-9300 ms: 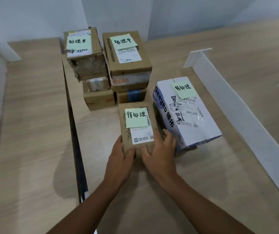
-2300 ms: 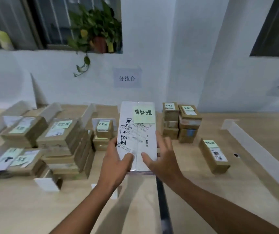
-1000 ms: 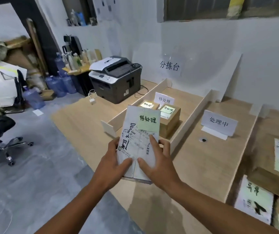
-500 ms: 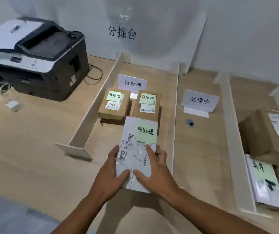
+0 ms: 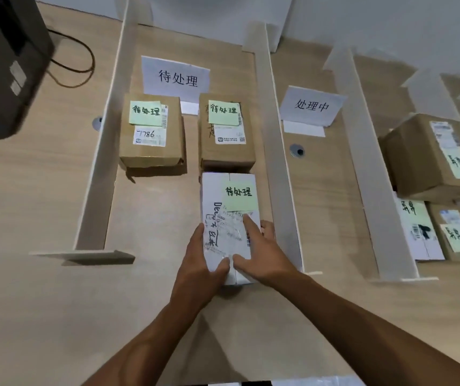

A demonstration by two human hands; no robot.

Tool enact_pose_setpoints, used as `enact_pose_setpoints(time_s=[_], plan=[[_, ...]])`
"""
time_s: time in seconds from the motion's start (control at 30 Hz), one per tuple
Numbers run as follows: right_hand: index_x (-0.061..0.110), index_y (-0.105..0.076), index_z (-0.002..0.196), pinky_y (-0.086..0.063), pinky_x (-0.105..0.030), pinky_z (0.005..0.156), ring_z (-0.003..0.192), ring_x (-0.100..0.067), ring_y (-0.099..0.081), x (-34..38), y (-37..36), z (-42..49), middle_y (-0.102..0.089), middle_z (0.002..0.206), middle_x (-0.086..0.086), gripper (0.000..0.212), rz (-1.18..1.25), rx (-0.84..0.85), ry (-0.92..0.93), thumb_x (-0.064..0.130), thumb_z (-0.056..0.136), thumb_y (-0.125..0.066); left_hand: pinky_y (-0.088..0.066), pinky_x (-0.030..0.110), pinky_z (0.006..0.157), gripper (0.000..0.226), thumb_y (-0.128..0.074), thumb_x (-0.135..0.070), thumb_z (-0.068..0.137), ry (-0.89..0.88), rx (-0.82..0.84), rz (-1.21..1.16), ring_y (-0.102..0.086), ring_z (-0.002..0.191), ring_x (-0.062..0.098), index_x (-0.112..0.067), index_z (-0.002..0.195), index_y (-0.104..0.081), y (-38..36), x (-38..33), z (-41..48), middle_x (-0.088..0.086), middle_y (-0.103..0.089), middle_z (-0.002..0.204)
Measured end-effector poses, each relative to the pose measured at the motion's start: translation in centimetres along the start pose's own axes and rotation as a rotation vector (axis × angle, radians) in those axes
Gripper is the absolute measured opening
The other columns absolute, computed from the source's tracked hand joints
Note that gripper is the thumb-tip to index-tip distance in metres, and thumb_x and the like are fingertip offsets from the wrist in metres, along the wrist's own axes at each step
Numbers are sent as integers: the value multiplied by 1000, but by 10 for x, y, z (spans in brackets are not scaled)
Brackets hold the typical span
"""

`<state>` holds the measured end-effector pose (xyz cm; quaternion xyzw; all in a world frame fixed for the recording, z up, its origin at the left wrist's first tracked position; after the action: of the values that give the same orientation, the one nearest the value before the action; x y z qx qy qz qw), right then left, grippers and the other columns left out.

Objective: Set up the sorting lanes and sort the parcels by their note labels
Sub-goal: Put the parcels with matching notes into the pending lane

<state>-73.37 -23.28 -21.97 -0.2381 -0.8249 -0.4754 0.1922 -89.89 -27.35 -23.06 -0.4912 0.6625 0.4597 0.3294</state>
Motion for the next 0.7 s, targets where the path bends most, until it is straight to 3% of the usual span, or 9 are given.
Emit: enact_pose_setpoints(time_s=[0.13, 0.2, 0.27, 0.3, 0.37, 0.47, 0.6, 0.7], plan=[[42, -12, 158, -44, -35, 113, 144, -18, -35, 1, 3, -12, -11, 157, 15, 90, 37, -29, 9, 39, 89, -71, -43, 34, 113, 74, -66, -59, 87, -40, -16, 102, -46, 131, 1, -58, 145, -21, -2, 1, -4, -21, -40, 154], [36, -25, 156, -41, -24, 112, 144, -12, -32, 8, 22, -30, -16, 160, 12, 78, 75, -107, 78, 36, 92, -69, -39, 48, 116, 73, -60, -62, 88, -73, -101, 303, -44, 137, 15, -39, 151, -31, 2, -8, -8, -8, -45, 153], [31, -38, 152, -37, -8, 105, 141, -4, -33, 14, 51, -50, -26, 160, 11, 64, 78, -199, 155, 34, 95, -68, -18, 58, 124, 75, -56, -61, 91, -100, -183, 472, -29, 148, 30, -26, 153, -34, 2, -29, -13, 2, -39, 159], [31, -41, 151, -34, -6, 104, 142, -4, -32, 14, 67, -62, -28, 161, 11, 61, 53, -240, 182, 36, 96, -67, -4, 57, 126, 74, -56, -61, 92, -114, -196, 506, -20, 153, 31, -27, 154, -33, -1, -44, -17, 2, -33, 163], [34, -40, 151, -32, -18, 113, 148, -8, -26, 5, 110, -90, -28, 163, 11, 61, -22, -343, 209, 46, 96, -63, 9, 49, 122, 77, -50, -70, 91, -184, -183, 529, -7, 157, 27, -32, 155, -30, -18, -86, -25, -2, -21, 168], [31, -38, 154, -26, -38, 123, 152, -15, -21, -35, 176, -137, -29, 164, 5, 63, -88, -474, 209, 50, 97, -58, 11, 49, 123, 83, -32, -80, 87, -346, -125, 574, 2, 158, 23, -36, 157, -29, -59, -153, -36, -3, -15, 170], [26, -41, 154, -20, -37, 121, 152, -20, -22, -125, 259, -224, -33, 163, -2, 64, -126, -649, 175, 47, 97, -60, 2, 54, 125, 79, -36, -77, 90, -568, -20, 649, 5, 157, 22, -35, 157, -29, -151, -241, -73, 0, -16, 170], [21, -43, 153, -25, -42, 120, 151, -27, -27, -201, 307, -296, -36, 160, -8, 62, -146, -751, 121, 42, 98, -62, 0, 54, 124, 76, -41, -73, 94, -714, 52, 710, 3, 157, 23, -35, 159, -26, -242, -289, -115, -1, -14, 170]])
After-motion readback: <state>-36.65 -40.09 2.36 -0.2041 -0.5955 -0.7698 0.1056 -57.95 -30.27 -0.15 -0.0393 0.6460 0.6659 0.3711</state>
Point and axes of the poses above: each hand's wrist, its own z-axis towards the middle knuckle, its own y-axis out of the back of the hand, x = y × z, the point moved 5 cm from there along z, towards the middle knuckle
